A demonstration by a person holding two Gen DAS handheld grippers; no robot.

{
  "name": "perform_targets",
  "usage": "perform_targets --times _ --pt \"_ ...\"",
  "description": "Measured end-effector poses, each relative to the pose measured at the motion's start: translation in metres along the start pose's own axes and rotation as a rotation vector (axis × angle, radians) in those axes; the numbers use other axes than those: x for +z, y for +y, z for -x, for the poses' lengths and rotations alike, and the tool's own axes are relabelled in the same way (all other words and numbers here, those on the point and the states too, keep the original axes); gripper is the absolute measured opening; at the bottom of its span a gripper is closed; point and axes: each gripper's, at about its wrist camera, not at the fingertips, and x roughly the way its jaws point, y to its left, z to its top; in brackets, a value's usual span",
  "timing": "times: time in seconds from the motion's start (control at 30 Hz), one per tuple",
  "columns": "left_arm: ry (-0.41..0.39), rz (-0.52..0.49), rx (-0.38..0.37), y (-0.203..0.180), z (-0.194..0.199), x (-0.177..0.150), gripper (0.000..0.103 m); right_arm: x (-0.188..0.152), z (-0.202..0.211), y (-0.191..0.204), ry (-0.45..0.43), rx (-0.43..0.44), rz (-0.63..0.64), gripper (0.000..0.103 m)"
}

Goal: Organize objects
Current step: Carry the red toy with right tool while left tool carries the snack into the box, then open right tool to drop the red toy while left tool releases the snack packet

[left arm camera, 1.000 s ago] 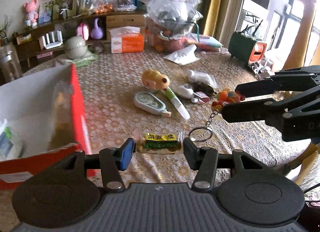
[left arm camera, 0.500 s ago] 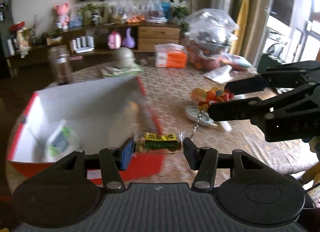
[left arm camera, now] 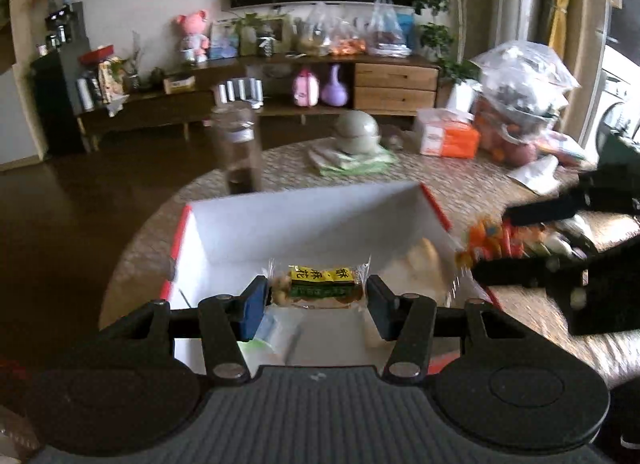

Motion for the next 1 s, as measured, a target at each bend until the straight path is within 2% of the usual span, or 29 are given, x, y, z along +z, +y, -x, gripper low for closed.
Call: perform_targets --times 0.23,0.33,0.53,0.7,0.8,1.0 --pt "0.012 -0.005 0.035 0.018 -0.035 0.02 0.052 0.001 -0.038 0.014 0.058 -0.007 0.036 0.054" --pt "0.027 -0.058 0.06 0.015 -0.059 0.024 0.052 -0.001 -0.053 0.018 0.074 -0.015 0.047 0.054" --pt "0.122 -0.095 0.06 0.006 -0.106 0.026 0.052 -0.007 -0.084 0.021 0.137 -0.013 0.043 0.054" --pt "0.255 -0.046 0.032 0.002 -0.145 0.025 0.053 -0.011 -0.107 0.023 0.198 -0.039 0.053 0.054" --pt "0.328 -0.061 0.035 -0.001 -0.165 0.019 0.053 -0.012 -0.114 0.022 0.215 -0.038 0.041 0.054" --pt "0.406 -0.074 0.013 -0.001 -0.173 0.019 0.054 -0.014 -0.117 0.022 0.221 -0.013 0.035 0.054"
